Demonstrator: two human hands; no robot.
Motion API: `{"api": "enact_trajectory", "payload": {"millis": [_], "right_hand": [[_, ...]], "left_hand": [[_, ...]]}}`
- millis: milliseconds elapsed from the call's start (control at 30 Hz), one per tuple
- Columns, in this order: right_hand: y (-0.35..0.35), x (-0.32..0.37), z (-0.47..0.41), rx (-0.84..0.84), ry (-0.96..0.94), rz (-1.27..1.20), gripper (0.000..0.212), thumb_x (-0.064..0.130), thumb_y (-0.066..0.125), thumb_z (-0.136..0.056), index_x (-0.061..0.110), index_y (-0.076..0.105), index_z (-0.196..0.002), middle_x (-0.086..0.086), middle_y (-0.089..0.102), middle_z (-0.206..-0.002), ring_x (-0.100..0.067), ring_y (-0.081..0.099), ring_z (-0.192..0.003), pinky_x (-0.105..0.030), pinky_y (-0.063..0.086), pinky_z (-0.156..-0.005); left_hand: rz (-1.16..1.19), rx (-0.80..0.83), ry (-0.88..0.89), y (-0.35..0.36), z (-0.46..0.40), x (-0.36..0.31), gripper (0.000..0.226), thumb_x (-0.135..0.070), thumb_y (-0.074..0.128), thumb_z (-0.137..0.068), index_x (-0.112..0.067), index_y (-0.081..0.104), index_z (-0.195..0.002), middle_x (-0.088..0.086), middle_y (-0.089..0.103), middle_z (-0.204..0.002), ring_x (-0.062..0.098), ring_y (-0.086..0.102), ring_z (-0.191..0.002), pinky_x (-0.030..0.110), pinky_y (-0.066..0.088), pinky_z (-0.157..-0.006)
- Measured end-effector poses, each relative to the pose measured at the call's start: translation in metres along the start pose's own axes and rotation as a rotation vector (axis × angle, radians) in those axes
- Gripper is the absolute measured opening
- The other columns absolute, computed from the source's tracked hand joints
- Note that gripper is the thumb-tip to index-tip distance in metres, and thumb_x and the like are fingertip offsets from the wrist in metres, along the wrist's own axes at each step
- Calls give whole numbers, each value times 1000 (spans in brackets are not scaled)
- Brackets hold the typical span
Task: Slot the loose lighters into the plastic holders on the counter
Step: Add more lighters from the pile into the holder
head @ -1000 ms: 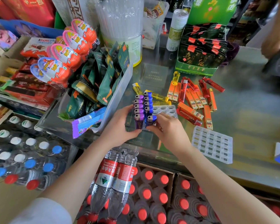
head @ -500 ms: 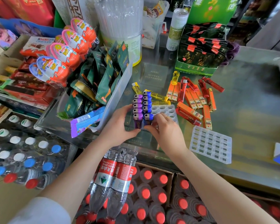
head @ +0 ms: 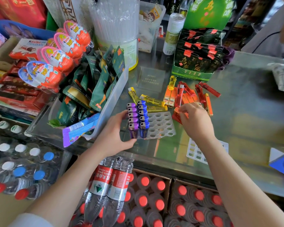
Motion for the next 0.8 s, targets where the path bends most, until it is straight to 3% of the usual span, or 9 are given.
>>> {"api": "enact_trajectory", "payload": {"millis": [200,333,500,633,700,800], "right_hand": [[2,-2,14,38,-60,113,17,12,59,-85,1,66,-96,-15,60,-101,-36,58,-82,-38,51,-63],[5,3,16,87,-45,199,25,14,61,-85,0,62,-106,-16,54,-104,-36,54,-89,-41,52,-68],[7,6,10,132,-54,347,21,11,52,-84,0,61,-99,-15,55,-104,-33,51,-98,-41,44,-81],[-2,2,2,156,-2,194,22,15,52,-86,1,64,-98,-14,58,-107,-30,50,-102,-38,44,-85],[-8,5,2,157,17,17,20,16,54,-88,2,63,-99,-13,60,-104,-24,53,-90,-29,42,-74],[-3,16,7,196,1,-122,17,19,56,-89,6,62,-99,1,58,-80,-8,47,-60,-12,34,-50]], "left_hand": [[-9,10,-8,-3,2,-5,74,-24,78,-68,-53,30,-117,-37,38,-115,-15,36,-110,8,28,-93],[-10,16,-5,-4,3,-7,74,-25,78,-68,-51,30,-118,-36,38,-115,-7,37,-114,14,30,-93],[5,18,22,-4,3,-13,69,-28,78,-64,-61,35,-108,-37,40,-111,-7,40,-110,14,32,-93],[28,27,4,-1,5,-6,68,-33,77,-63,-49,38,-116,-21,49,-115,2,45,-114,26,37,-97],[15,46,-10,1,5,-1,73,-34,78,-64,-35,39,-125,-12,50,-121,7,44,-117,32,38,-100],[-7,45,-11,1,5,-1,76,-33,79,-65,-28,39,-129,-9,49,-124,9,44,-119,36,38,-101]]}}
Point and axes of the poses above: each hand's wrist, its own z-axis away from the middle knuckle, its own y-axis out of the palm, x = y × z, the point moved 4 cm from there along -z, towards the middle knuckle
